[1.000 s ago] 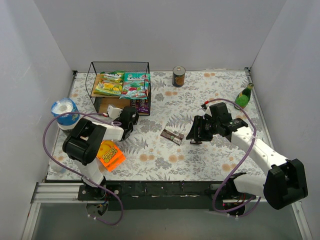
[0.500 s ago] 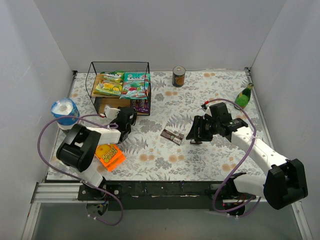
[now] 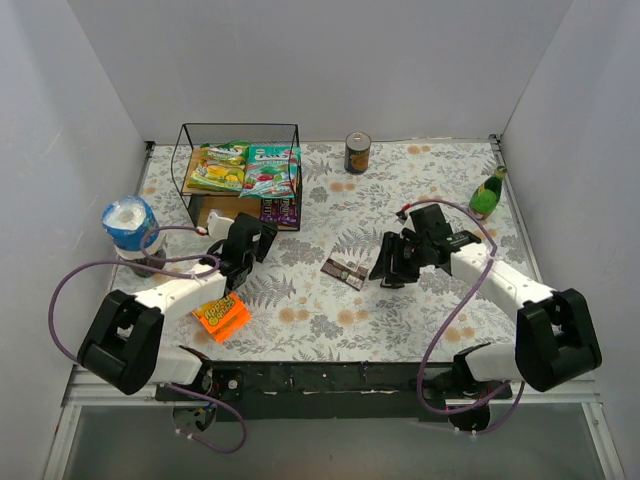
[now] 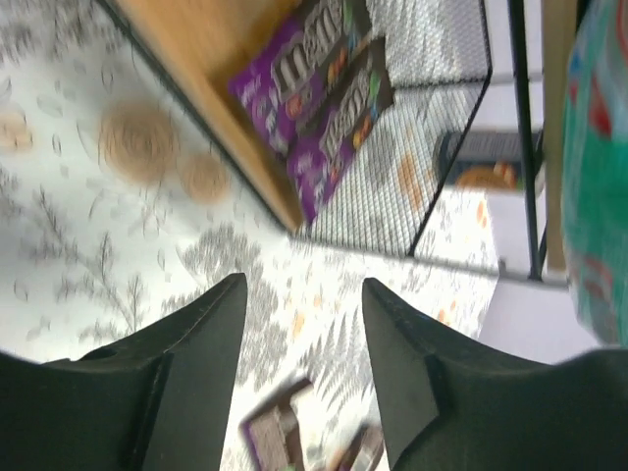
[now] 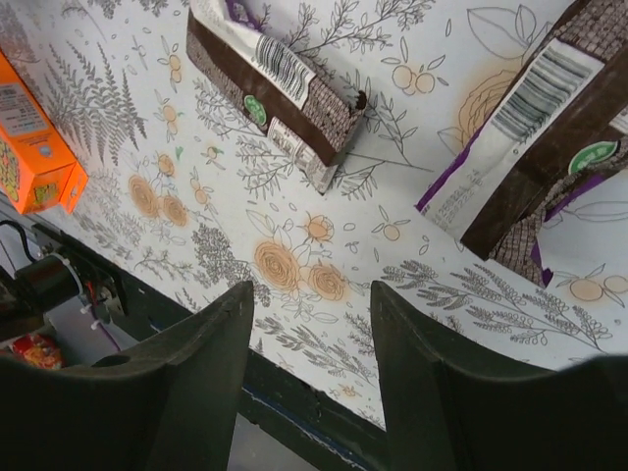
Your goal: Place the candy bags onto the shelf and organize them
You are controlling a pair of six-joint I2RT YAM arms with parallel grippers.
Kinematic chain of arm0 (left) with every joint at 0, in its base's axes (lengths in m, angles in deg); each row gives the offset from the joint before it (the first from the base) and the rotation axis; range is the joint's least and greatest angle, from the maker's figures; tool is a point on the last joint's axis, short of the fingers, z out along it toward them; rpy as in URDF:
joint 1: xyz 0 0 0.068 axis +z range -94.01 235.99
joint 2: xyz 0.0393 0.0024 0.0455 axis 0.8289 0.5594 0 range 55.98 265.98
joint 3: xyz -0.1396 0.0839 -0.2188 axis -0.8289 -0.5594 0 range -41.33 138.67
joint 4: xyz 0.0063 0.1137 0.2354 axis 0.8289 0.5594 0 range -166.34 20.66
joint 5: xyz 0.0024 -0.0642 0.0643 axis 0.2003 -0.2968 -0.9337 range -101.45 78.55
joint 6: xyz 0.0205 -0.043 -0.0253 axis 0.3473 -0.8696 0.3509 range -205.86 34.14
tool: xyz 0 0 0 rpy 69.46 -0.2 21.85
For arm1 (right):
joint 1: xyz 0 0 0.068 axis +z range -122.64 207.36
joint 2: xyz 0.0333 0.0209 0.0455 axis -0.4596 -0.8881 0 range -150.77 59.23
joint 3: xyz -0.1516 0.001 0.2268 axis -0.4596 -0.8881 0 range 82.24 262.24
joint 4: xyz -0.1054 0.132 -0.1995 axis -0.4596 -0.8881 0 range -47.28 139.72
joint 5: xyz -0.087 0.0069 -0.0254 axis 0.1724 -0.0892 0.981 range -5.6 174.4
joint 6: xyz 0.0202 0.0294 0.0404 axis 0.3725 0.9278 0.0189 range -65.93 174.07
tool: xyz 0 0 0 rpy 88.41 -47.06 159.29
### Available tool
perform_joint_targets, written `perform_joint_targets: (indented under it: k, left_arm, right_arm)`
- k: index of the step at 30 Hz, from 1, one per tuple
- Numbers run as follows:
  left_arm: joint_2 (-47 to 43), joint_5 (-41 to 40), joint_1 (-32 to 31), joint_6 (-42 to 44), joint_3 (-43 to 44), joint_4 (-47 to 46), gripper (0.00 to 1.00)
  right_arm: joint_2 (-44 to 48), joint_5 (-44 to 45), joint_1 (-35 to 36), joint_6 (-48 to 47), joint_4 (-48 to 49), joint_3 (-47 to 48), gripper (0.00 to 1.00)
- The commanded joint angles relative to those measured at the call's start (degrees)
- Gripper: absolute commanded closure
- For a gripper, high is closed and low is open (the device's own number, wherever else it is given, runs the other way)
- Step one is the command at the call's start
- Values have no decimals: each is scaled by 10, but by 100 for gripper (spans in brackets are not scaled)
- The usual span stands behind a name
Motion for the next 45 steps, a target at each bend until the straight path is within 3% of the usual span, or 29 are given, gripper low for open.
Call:
perform_joint_targets:
  k: [1,8,13,16,22,31,37,45]
  left_arm:
    - [-51,93,-6,-47,30,143,45]
    - [-33,259,-6,175,73,206,15]
    - [-25,317,-8,242,72,192,11]
    - [-14,349,-9,275,77,189,11]
    - [22,400,-11,317,79,180,26]
    - [47,470,-12,363,48,135,29]
    - [65,540,-18,387,28,126,35]
    - [48,522,-30,337,-4,114,38]
  right_arm:
    - [-43,8,6,-4,26,60,43]
    - [-166,50,12,-27,23,154,46]
    - [-266,37,18,-52,12,244,49]
    - [-326,26,25,-71,-8,298,51]
    - [-403,4,62,-95,-23,343,54]
    - [-405,-50,146,-116,-2,309,56]
    - [-400,2,156,-95,-20,328,56]
    - [-356,88,152,-44,-19,405,55]
